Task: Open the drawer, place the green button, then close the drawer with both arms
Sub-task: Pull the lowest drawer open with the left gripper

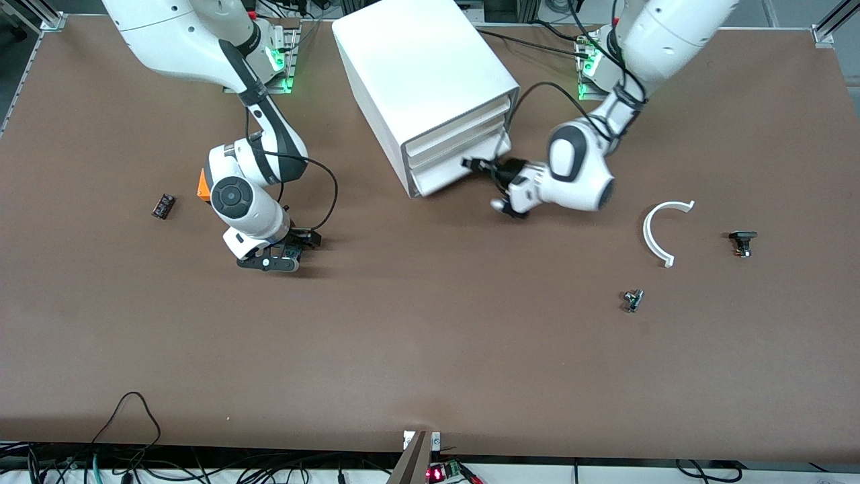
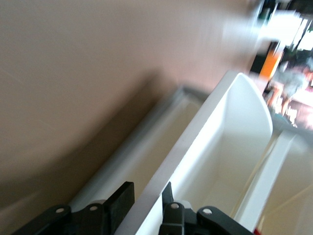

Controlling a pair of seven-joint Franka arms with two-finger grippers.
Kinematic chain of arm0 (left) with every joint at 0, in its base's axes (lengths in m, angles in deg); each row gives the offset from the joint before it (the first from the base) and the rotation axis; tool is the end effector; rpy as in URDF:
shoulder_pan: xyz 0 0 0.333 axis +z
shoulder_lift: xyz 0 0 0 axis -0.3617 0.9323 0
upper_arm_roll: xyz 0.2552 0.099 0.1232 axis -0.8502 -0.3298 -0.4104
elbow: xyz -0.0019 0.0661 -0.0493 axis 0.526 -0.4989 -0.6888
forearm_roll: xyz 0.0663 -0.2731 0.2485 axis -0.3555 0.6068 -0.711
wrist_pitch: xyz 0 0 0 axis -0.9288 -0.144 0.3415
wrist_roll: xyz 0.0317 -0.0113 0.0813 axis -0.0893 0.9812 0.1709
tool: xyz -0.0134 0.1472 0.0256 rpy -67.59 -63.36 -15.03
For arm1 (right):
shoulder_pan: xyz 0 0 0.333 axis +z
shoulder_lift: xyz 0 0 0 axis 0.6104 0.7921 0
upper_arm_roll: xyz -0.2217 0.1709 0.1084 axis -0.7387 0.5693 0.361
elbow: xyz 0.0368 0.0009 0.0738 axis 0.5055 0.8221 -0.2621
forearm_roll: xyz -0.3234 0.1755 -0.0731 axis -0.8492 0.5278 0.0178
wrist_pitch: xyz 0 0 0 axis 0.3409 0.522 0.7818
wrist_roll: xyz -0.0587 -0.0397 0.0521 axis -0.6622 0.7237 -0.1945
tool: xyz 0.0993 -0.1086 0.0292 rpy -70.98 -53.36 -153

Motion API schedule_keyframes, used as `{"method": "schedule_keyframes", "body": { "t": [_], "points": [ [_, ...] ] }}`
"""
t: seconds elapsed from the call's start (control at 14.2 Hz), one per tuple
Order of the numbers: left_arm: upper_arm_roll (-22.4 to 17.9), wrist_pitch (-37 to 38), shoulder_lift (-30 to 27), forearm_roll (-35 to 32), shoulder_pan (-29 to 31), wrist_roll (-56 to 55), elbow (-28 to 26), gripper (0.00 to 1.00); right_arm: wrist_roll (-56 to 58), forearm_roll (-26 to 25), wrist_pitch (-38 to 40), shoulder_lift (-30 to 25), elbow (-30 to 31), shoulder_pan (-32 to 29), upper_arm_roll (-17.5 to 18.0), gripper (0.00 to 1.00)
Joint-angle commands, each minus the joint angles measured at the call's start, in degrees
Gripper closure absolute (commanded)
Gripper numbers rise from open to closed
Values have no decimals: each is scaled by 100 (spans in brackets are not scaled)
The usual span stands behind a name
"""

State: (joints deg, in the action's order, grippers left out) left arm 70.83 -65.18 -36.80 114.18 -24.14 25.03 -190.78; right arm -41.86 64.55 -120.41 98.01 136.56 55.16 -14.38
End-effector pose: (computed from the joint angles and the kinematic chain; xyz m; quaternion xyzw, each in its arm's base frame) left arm 0.4321 -0.2862 0.1433 0.8729 -0.0022 -0.1993 0.4453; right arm 0.5398 0.1905 0.1469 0.9988 -0.0278 -0.0360 0.0173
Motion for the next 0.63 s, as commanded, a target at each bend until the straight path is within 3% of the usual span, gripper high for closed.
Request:
{"method": "schedule_keyframes", "body": {
  "t": [0.0,0.07,0.14,0.21,0.35,0.42,0.56],
  "points": [
    [-244,-237,-102,-482,267,-53,197,100,-39,-99,-242,9,185,30,-27,14],
    [-270,-229,-129,-536,311,-132,242,85,-31,-99,-321,10,229,30,-27,18],
    [-271,-237,-233,-528,381,-132,242,7,-39,-99,-339,10,256,30,-27,20],
    [-271,-237,-330,-528,434,-141,242,0,-22,-99,-331,27,256,30,-27,23],
    [-288,-255,-637,-572,486,-115,242,0,13,-134,-339,54,230,30,-27,34],
    [-314,-307,-847,-668,635,-97,225,0,22,-282,-331,62,212,30,-27,45],
    [-498,-316,-1435,-1516,951,-106,233,0,22,-485,-330,62,203,30,-19,55]
  ]
}}
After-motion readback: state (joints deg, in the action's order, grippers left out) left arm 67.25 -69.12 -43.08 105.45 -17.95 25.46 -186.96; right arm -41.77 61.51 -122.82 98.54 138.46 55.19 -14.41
